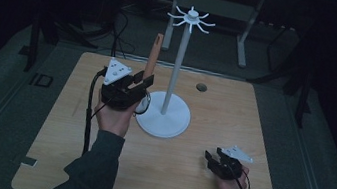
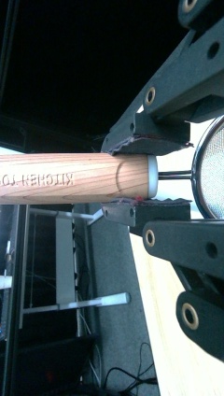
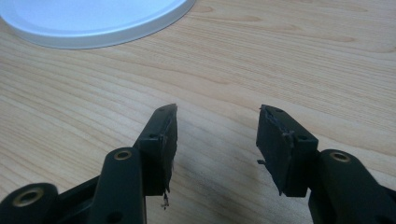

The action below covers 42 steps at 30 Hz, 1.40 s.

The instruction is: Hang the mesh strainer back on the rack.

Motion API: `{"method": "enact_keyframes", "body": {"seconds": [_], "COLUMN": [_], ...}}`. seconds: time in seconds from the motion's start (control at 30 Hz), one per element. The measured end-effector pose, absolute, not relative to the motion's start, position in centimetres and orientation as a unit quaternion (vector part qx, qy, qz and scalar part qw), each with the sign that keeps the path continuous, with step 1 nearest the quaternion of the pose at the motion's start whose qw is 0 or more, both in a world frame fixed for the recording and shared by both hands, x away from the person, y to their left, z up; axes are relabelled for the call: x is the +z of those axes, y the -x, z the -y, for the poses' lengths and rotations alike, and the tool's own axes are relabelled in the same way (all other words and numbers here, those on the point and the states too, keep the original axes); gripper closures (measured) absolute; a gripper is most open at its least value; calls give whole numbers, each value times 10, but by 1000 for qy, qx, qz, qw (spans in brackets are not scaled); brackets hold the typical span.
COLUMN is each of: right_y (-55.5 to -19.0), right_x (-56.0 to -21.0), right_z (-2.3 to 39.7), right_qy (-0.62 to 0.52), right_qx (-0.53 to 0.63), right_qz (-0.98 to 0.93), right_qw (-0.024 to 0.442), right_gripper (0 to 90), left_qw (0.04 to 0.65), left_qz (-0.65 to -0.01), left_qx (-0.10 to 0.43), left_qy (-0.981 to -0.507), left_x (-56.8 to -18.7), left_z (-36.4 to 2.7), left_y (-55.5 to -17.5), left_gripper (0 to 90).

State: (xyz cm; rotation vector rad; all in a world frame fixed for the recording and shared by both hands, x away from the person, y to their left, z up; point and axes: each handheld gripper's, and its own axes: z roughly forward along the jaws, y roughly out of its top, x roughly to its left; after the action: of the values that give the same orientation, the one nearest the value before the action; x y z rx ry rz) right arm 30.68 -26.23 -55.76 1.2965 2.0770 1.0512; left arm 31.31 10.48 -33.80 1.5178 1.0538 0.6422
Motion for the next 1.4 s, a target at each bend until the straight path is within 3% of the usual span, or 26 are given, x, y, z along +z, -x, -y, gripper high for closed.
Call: {"method": "enact_keyframes", "body": {"seconds": [1.4], "right_y": [-307], "right_x": [-558], "right_z": [262], "right_qy": [-473], "right_qx": [385], "right_qz": [-757], "right_qw": [236], "right_gripper": [475], "left_qw": [584], "left_qz": [-426], "left_qx": [273], "left_qy": [-635], "left_x": [-311], "left_z": [-88], "left_y": [-324], "left_gripper": [690]}}
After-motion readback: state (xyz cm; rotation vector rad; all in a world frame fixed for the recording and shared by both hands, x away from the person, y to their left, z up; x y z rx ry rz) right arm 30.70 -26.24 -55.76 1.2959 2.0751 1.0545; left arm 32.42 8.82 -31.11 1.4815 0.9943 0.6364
